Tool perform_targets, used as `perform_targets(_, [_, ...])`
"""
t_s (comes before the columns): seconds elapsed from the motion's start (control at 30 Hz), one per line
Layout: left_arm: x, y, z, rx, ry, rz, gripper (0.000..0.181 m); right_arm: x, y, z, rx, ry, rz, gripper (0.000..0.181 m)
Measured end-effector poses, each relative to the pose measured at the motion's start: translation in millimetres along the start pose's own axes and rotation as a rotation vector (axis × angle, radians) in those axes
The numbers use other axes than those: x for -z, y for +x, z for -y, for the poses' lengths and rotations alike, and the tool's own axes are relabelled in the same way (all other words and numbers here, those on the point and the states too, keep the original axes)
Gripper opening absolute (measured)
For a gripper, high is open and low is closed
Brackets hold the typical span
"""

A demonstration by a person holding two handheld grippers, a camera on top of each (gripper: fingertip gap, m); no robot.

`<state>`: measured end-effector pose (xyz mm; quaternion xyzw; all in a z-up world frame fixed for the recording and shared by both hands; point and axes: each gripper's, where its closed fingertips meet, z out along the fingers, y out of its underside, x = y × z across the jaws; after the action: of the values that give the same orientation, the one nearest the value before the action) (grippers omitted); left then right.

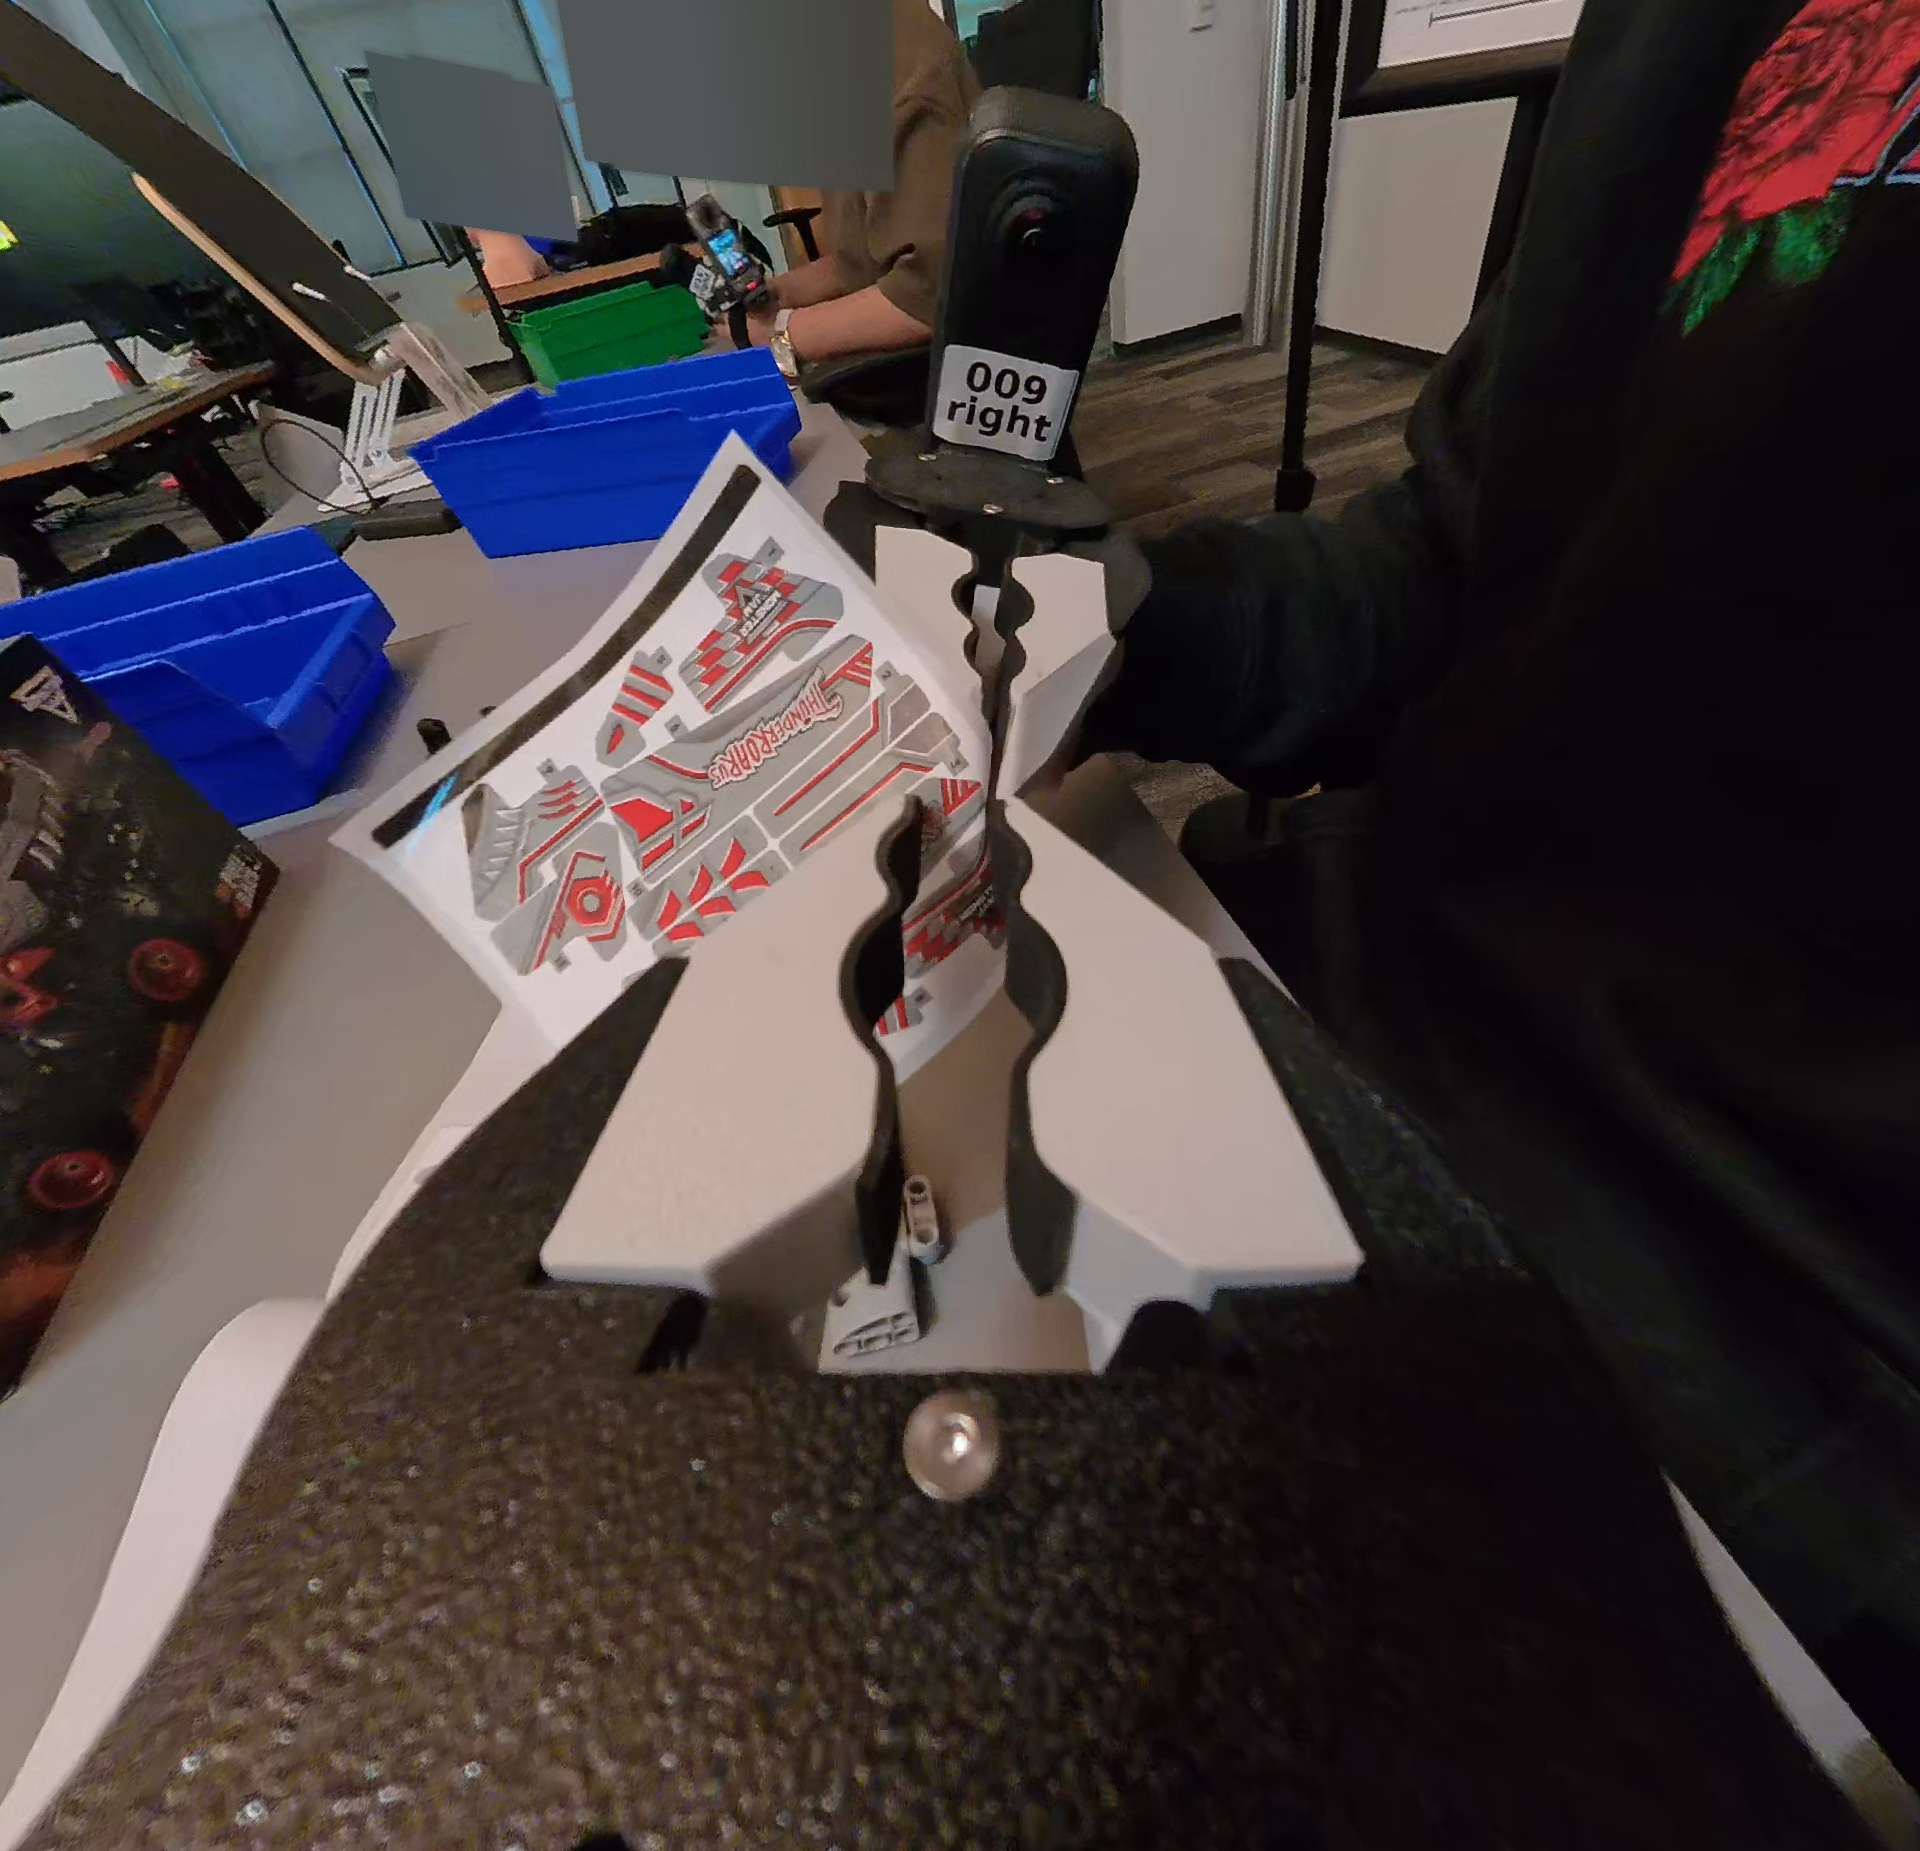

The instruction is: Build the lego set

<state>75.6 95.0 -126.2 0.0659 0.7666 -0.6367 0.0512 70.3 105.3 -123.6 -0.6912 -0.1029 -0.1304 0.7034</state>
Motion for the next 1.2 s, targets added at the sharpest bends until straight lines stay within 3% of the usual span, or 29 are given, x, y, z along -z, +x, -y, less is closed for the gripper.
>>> perform_targets(0.37, [-1.6,14.5,6.0,0.067,0.052,-0.105,0.004,1.5,-10.1,8.5,0.033,0.062,0.056,0.0])
perform_targets(0.53, [-3.0,17.8,2.4,0.061,0.029,-0.122,0.003,2.4,-13.8,4.6,0.092,0.011,0.074,0.0])
perform_targets(1.2, [-8.5,-0.2,-9.5,-0.068,-0.073,0.018,0.003,6.1,-1.3,-14.6,0.101,-0.159,0.004,0.0])
